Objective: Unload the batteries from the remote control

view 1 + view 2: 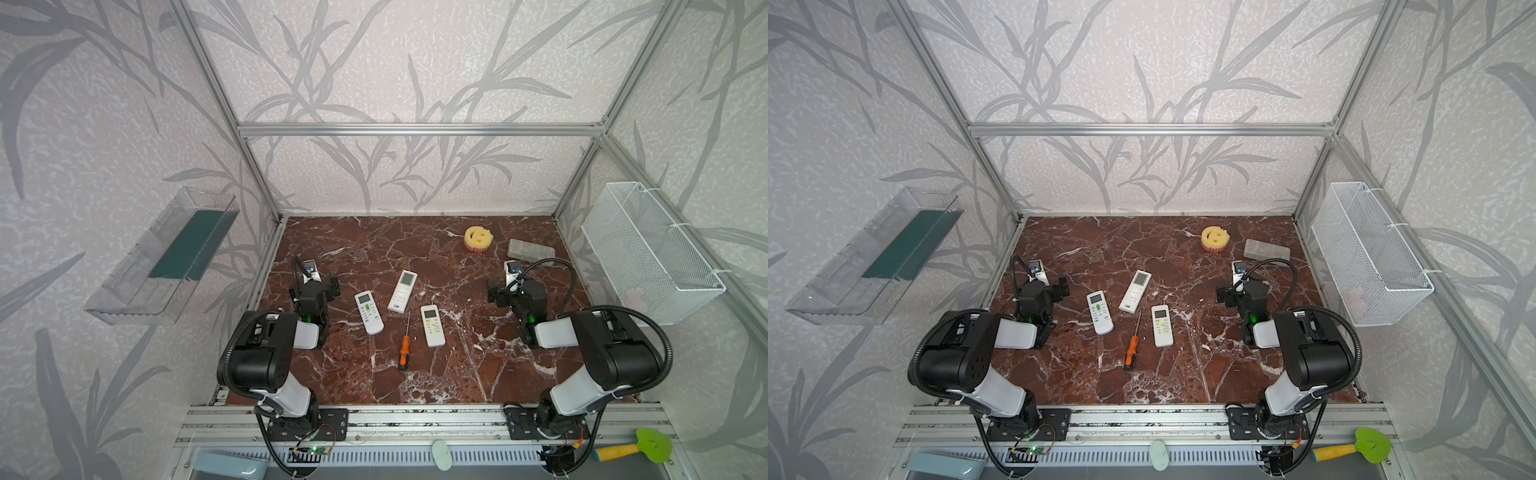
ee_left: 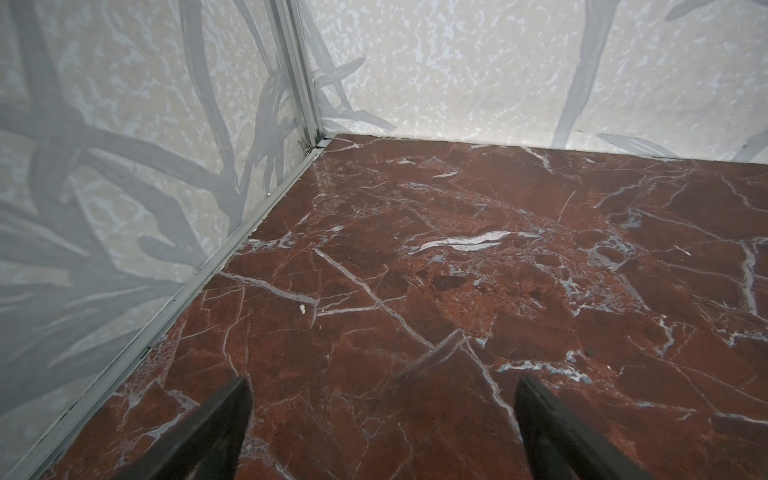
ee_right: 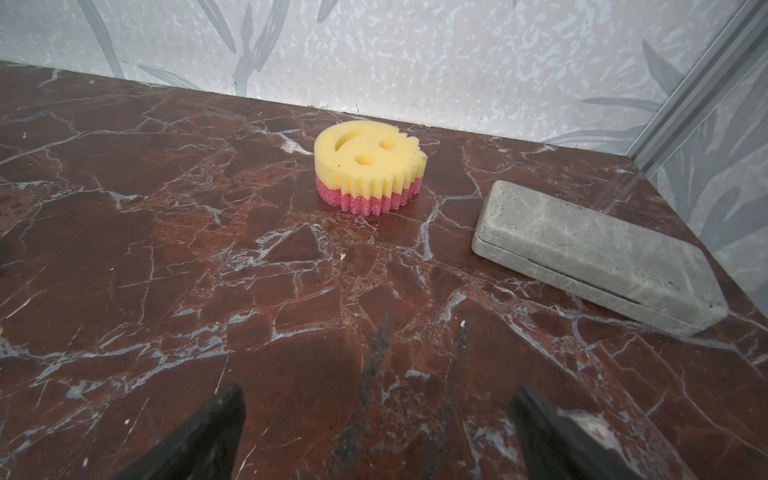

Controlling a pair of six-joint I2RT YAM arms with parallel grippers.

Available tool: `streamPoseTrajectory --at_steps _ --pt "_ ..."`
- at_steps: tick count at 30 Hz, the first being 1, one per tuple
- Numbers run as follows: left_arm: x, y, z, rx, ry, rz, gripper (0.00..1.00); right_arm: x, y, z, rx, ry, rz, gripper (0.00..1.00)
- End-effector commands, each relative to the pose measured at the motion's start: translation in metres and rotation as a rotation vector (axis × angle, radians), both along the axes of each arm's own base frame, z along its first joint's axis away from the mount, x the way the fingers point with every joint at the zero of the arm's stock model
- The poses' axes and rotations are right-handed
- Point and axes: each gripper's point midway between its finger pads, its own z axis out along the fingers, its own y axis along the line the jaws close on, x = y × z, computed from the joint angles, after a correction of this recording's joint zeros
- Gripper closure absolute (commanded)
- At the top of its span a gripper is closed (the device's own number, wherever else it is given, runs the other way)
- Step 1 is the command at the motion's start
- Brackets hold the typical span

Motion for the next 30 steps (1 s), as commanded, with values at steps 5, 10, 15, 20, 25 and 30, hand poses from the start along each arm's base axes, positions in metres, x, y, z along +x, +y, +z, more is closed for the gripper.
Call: streamPoseTrajectory --at_steps 5,10,15,20,25,30 --pt "-0.003 0.001 0.004 0.012 -0.008 -0.004 0.01 0.001 0.0 0.012 -0.002 -0.036 0.004 0.01" --pt "-0.003 0.001 0.004 0.012 -0.009 -0.005 0.01 0.002 -0.001 0.012 -0.003 -0.035 0.002 0.01" --pt "-0.003 0.002 0.004 0.013 -0.007 -0.003 0.01 0.001 -0.004 0.015 -0.001 -0.048 -0.016 0.01" --pt "-0.008 0.0 0.013 0.026 -0.046 0.005 0.01 -0.012 -0.017 0.037 0.008 -0.123 -0.089 0.01" --pt "-0.019 0.002 0.044 0.058 -0.052 0.049 0.01 -0.022 -0.018 0.059 0.024 -0.011 -0.16 0.01" --pt "-0.02 0.006 0.092 -0.029 -0.093 0.111 0.01 -0.036 0.009 0.061 0.159 0.232 -0.153 0.16"
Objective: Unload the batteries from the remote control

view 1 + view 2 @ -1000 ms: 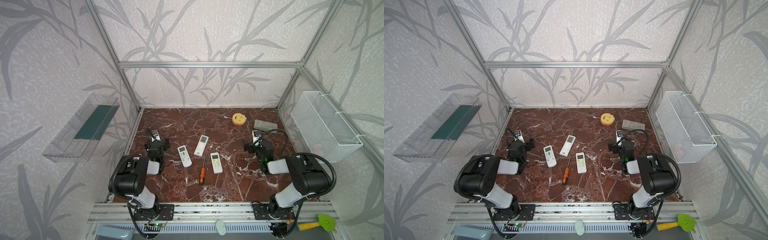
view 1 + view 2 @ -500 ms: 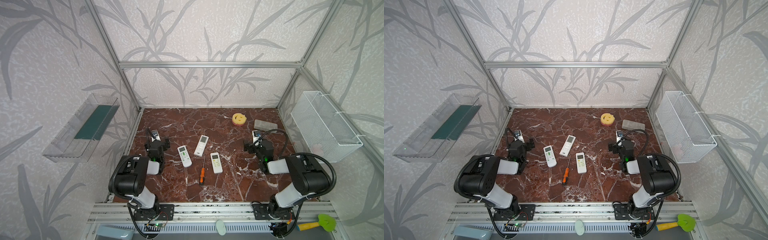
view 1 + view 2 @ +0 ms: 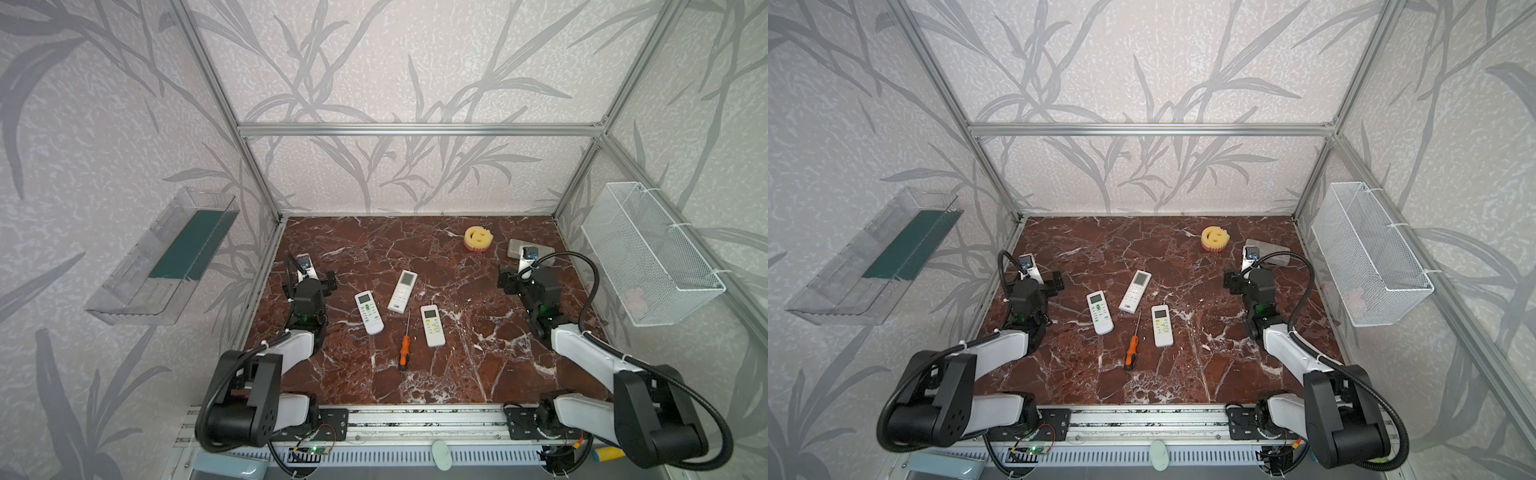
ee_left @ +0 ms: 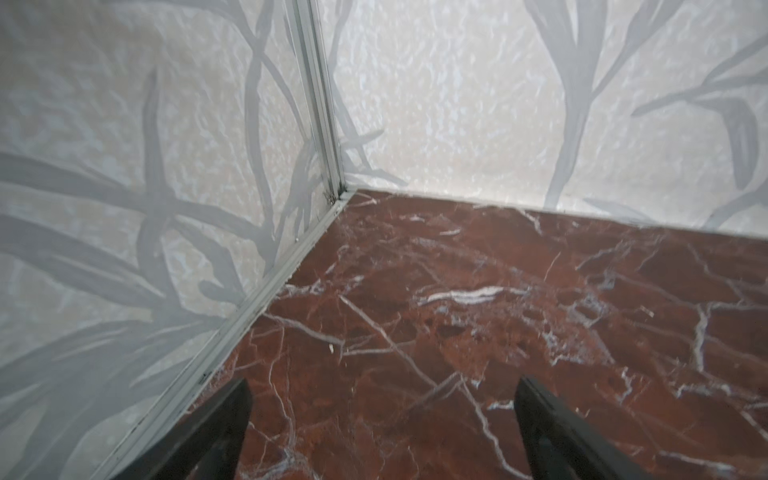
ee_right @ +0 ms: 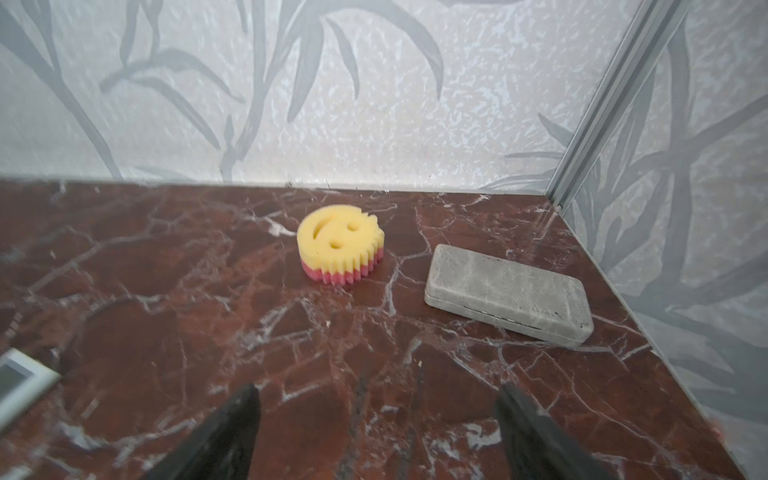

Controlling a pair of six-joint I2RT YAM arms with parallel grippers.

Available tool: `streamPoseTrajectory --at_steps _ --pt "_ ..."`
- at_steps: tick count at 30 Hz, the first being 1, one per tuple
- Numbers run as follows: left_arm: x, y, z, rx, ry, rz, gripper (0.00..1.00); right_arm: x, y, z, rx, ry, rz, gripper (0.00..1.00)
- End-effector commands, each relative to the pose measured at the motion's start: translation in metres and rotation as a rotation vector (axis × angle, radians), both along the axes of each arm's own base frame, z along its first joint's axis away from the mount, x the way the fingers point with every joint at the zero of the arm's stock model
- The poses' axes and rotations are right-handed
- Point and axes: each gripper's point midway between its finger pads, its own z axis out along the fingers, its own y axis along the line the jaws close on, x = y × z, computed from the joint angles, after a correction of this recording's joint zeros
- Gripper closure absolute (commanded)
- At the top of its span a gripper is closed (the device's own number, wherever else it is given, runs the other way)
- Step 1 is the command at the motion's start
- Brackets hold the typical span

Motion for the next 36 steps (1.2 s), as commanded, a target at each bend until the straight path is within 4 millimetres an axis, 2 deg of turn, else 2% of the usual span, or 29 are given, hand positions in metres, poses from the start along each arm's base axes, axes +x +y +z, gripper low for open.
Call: streamPoseTrajectory --at_steps 1,3,6,9,14,20,23,29,36 --pt "-0.007 0.009 0.02 -0.089 0.015 0.082 0.01 -0.033 0.024 -0.044 0.056 0.32 0.014 0.18" --pt "-0.015 0.011 0.027 -0.193 0.017 0.115 0.01 -0.049 0.05 -0.048 0.018 0.388 0.06 0.2" --pt "-0.022 -0.001 0.037 -0.296 0.009 0.05 0.01 -0.081 0.093 -0.058 -0.014 0.471 0.137 0.2" --pt "-0.022 -0.023 0.042 -0.354 0.003 -0.081 0.01 -0.113 0.133 -0.072 0.022 0.547 0.205 0.2" --pt "-0.018 -0.076 0.027 -0.408 0.184 -0.299 0.09 -0.146 0.178 -0.097 0.064 0.673 0.279 0.2" --pt "-0.028 -0.141 0.003 -0.364 0.316 -0.472 0.15 -0.157 0.208 -0.115 -0.013 0.753 0.327 0.22" --pt "-0.032 -0.158 -0.01 -0.349 0.364 -0.507 0.17 -0.16 0.22 -0.123 -0.02 0.786 0.312 0.22" --pt "-0.037 -0.174 -0.027 -0.339 0.425 -0.542 0.18 -0.16 0.232 -0.14 -0.1 0.824 0.301 0.23" --pt "-0.038 -0.174 -0.032 -0.318 0.437 -0.536 0.18 -0.164 0.229 -0.157 -0.148 0.873 0.26 0.26"
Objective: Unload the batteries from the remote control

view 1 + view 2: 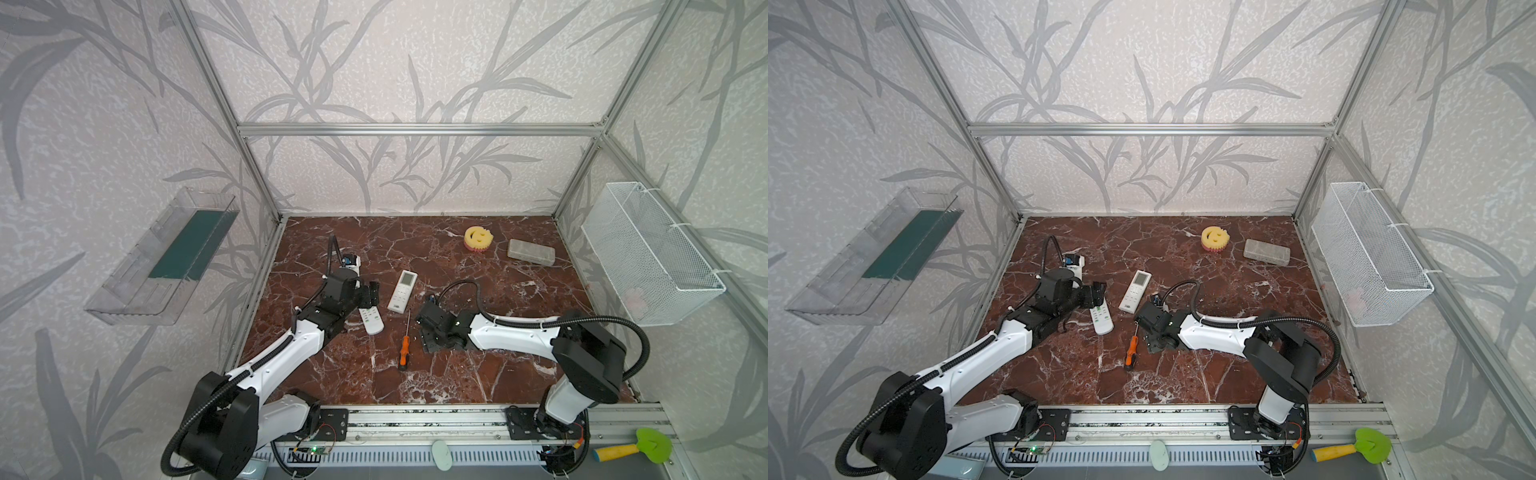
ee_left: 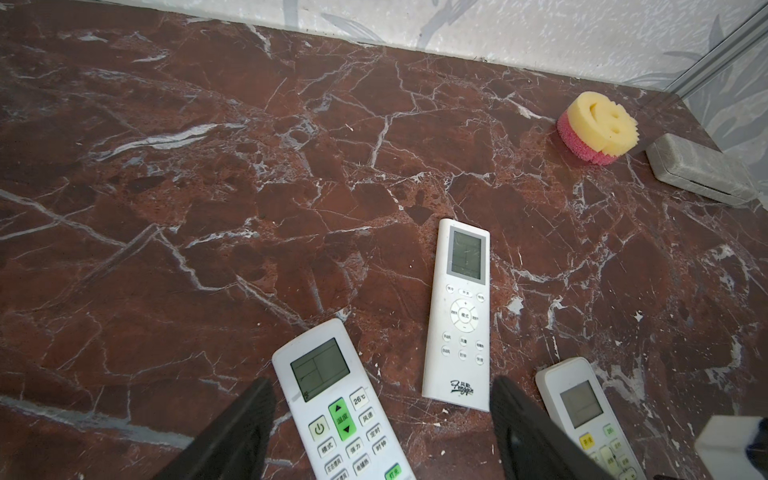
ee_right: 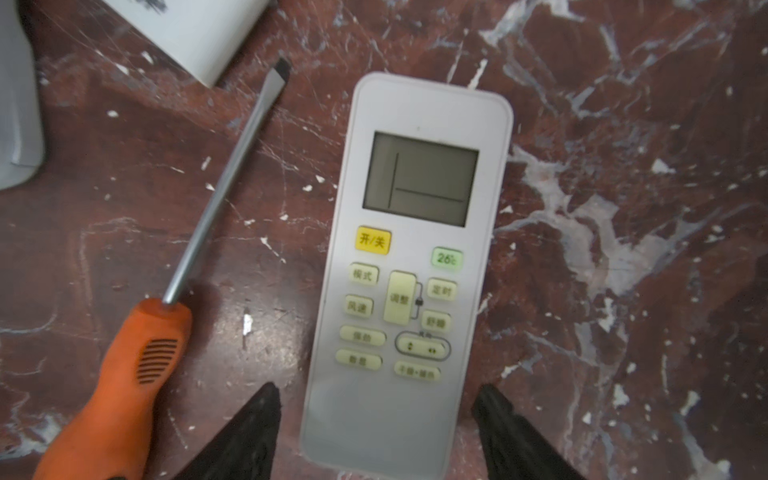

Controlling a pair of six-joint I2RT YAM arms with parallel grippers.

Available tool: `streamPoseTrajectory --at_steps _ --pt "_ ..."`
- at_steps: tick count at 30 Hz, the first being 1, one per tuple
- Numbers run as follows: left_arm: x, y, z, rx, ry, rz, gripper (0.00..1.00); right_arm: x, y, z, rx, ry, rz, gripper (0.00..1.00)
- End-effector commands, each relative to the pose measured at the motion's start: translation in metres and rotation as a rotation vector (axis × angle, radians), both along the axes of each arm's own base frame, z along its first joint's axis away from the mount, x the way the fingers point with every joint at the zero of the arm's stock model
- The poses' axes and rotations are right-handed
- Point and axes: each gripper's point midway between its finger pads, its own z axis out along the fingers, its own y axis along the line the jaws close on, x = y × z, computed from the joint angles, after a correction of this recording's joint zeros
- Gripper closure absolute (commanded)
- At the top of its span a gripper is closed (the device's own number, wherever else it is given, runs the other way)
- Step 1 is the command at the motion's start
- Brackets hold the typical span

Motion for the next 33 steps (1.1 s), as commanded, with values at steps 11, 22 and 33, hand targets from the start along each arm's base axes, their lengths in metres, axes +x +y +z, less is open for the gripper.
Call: streamPoseTrajectory --at_steps 11,22,33 --pt "0.0 -0.001 -0.003 0.009 0.016 0.0 0.18 -0.004 0.001 -0.012 -0.053 0.048 -0.013 0.47" --pt "0.0 -0.007 0.011 -0.038 -0.012 -0.017 0.18 0.005 0.004 0.027 -0.005 -0.029 -0.005 0.6" --pt "-0.008 -0.06 0.053 -0.409 -0.011 -0.162 0.2 0.012 0.017 0.08 0.182 -0.154 0.019 0.62"
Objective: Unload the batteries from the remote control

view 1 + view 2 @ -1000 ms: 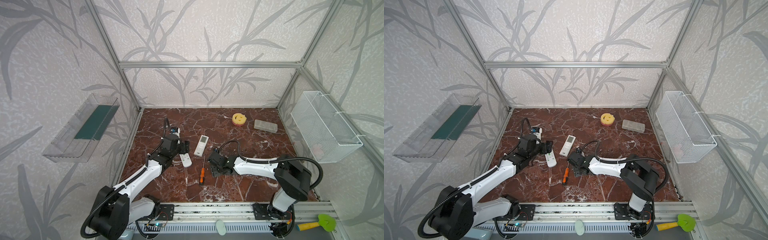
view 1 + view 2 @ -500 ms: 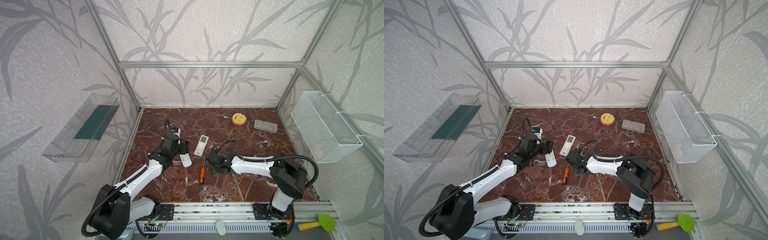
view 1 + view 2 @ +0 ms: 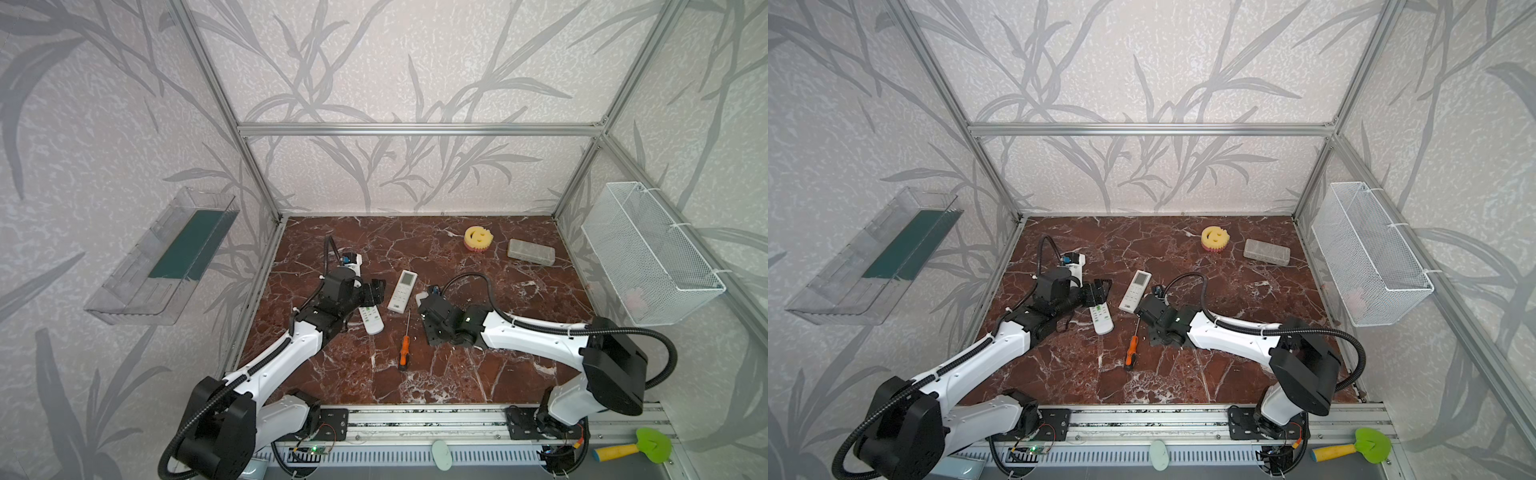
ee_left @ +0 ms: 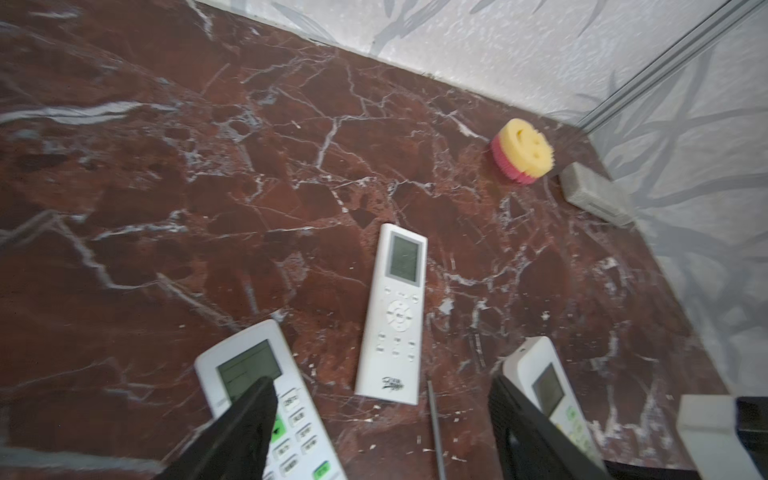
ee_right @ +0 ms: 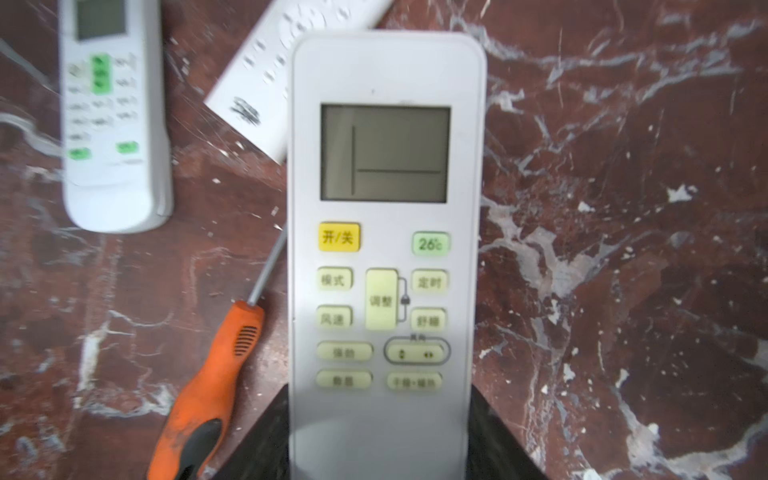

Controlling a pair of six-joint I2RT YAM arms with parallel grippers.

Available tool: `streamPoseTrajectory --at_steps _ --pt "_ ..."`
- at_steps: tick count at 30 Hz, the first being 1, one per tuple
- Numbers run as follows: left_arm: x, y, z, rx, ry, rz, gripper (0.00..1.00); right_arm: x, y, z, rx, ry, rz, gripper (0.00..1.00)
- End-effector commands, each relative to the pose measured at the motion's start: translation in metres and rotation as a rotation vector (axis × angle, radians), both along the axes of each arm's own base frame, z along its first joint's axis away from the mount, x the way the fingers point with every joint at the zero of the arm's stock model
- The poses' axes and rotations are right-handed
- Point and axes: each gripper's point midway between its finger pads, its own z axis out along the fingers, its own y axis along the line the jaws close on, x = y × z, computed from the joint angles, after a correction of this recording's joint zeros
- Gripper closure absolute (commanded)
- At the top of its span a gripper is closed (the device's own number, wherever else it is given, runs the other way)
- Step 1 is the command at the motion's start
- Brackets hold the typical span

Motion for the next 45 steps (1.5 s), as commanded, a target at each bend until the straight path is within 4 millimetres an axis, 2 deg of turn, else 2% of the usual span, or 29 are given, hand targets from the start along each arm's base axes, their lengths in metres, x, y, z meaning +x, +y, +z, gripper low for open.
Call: streamPoseTrajectory --at_steps 1,9,13,17,21,25,29,32,37,41,45 --pt "-0.002 -0.036 0.035 -0.208 -0.025 -0.108 0.2 0.005 0.012 0.028 0.092 -0.088 0.049 0.62" --pt "-0.019 -0.093 0.042 -0.293 0.025 -0.328 0.22 0.005 0.018 0.073 0.213 -0.211 0.116 0.62" --pt "-0.026 -0.113 0.053 -0.355 0.011 -0.424 0.24 0.003 0.02 0.081 0.22 -0.225 0.161 0.63" --pt "-0.033 -0.128 0.058 -0.391 0.025 -0.502 0.33 0.0 0.022 0.087 0.234 -0.231 0.183 0.63" --pt "-0.034 -0.134 0.064 -0.415 0.027 -0.532 0.46 0.0 0.02 0.095 0.239 -0.254 0.19 0.63" --pt "-0.034 -0.136 0.073 -0.431 -0.01 -0.547 0.65 -0.001 0.018 0.105 0.241 -0.284 0.212 0.63" --pt "-0.032 -0.137 0.084 -0.44 -0.048 -0.555 0.83 -0.001 0.015 0.112 0.24 -0.304 0.216 0.6" --pt "-0.03 -0.138 0.088 -0.443 -0.066 -0.558 0.91 -0.001 0.014 0.118 0.251 -0.317 0.218 0.55" --pt "-0.028 -0.139 0.093 -0.445 -0.097 -0.562 0.97 -0.006 0.012 0.135 0.293 -0.34 0.252 0.37" --pt "-0.03 -0.139 0.105 -0.427 -0.156 -0.596 1.0 -0.016 0.008 0.167 0.389 -0.368 0.328 0.25" --pt "-0.036 -0.138 0.126 -0.398 -0.256 -0.656 1.0 -0.025 -0.005 0.199 0.53 -0.367 0.397 0.22"
